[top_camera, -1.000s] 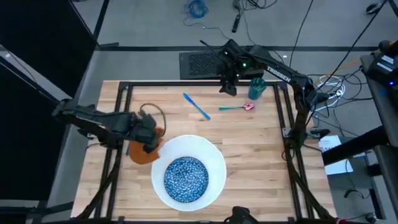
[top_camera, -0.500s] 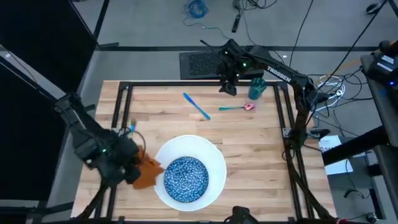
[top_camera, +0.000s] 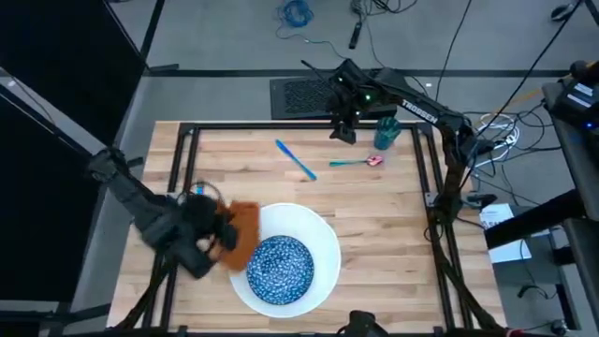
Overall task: Set table place
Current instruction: Fold the orange table napkin
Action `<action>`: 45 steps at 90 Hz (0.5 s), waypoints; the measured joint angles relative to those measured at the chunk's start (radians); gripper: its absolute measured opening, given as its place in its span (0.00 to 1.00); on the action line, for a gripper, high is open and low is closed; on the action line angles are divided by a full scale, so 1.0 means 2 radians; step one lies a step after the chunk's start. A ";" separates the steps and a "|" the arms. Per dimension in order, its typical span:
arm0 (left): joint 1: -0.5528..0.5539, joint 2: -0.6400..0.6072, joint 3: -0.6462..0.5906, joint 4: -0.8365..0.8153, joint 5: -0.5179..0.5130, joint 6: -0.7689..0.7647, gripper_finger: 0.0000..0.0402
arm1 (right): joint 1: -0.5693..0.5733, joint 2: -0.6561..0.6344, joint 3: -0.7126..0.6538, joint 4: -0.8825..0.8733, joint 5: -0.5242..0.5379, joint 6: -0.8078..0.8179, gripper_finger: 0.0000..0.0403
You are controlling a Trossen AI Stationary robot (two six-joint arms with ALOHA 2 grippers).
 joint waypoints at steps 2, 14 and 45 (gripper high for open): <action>0.011 0.004 0.000 0.001 0.014 0.018 0.00 | 0.000 0.000 0.000 -0.001 0.000 0.000 0.59; 0.043 0.019 0.000 0.002 0.055 0.082 0.00 | 0.000 0.000 0.000 -0.003 0.000 0.003 0.59; 0.040 0.021 0.000 0.001 0.074 0.090 0.00 | 0.000 0.000 0.000 -0.002 -0.002 0.002 0.59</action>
